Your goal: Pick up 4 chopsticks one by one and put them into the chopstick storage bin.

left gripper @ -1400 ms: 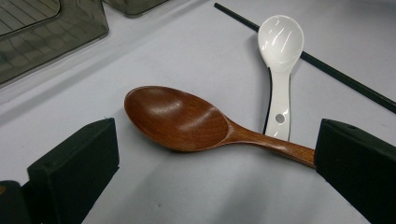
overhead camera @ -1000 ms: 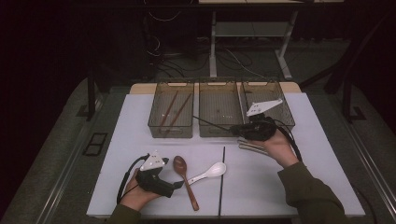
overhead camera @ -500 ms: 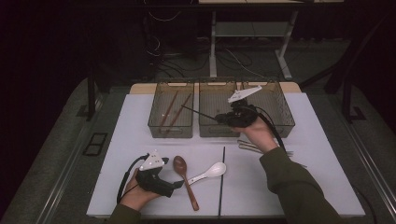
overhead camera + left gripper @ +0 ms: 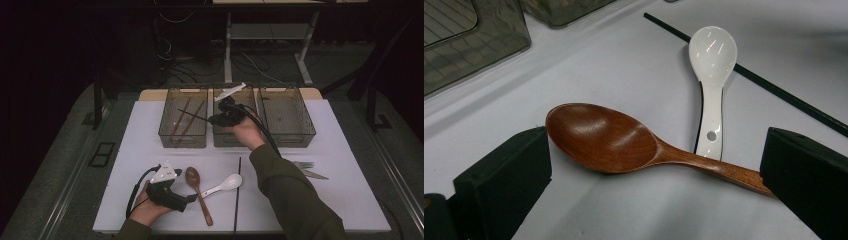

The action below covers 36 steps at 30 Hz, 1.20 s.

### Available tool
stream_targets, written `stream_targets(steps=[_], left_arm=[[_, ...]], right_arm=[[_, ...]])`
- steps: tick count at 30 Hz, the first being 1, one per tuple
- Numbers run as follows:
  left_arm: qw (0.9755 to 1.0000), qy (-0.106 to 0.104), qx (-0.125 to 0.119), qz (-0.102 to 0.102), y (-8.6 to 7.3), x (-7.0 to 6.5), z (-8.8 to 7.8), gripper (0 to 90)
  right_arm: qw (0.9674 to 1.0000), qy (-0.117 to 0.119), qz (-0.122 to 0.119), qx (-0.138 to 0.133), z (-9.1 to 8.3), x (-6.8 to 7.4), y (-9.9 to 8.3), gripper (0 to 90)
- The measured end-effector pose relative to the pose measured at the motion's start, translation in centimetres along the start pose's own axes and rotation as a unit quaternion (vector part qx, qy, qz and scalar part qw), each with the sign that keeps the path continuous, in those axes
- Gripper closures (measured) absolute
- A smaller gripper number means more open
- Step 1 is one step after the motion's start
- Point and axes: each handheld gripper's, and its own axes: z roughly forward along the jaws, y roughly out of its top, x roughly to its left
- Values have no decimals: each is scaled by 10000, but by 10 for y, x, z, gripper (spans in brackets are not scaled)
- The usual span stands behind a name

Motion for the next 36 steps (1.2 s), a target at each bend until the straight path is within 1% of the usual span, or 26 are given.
stream_targets(steps=[4,6,8,10,12,14,20,23,25,26,28,30,31,32,36], left_arm=[[10000,-34,-51,-37,0,-1,0,0],[10000,-52,-34,7,1,-1,0,0],[10000,-70,-41,0,1,-2,0,0],[10000,-82,-52,11,2,-2,0,0],[9999,-93,-69,21,2,-1,0,0],[9999,-103,-74,23,2,-1,0,0],[9999,-141,-93,24,2,-2,-1,0],[9998,-146,-97,25,2,-2,-1,0],[9998,-145,-96,33,3,-2,-1,0],[9998,-141,-100,33,3,-2,-1,0],[9998,-137,-104,31,3,-2,-2,0],[9998,-134,-94,61,3,-1,-1,0],[9999,-129,-93,63,3,-2,-1,0],[9999,-128,-91,55,3,-2,-1,0],[9999,-130,-91,28,2,-2,-2,0]], right_arm=[[9999,-32,90,34,15,0,11,854],[9999,-76,138,45,23,0,17,854],[9996,-187,180,120,31,1,22,854],[9993,-228,241,143,39,1,27,854],[9989,-343,241,202,47,1,31,854],[9986,-408,246,228,55,1,34,853],[9970,-640,348,250,71,-2,40,843],[9976,-597,333,120,72,0,41,722],[9978,-570,326,89,71,0,41,665],[9978,-583,311,74,70,0,41,645],[9981,-503,347,33,68,0,41,609],[9982,-496,322,0,65,1,42,584],[9985,-436,341,-24,63,1,42,573],[9987,-387,331,-45,61,1,42,558],[9990,-325,273,-123,51,3,41,519]])
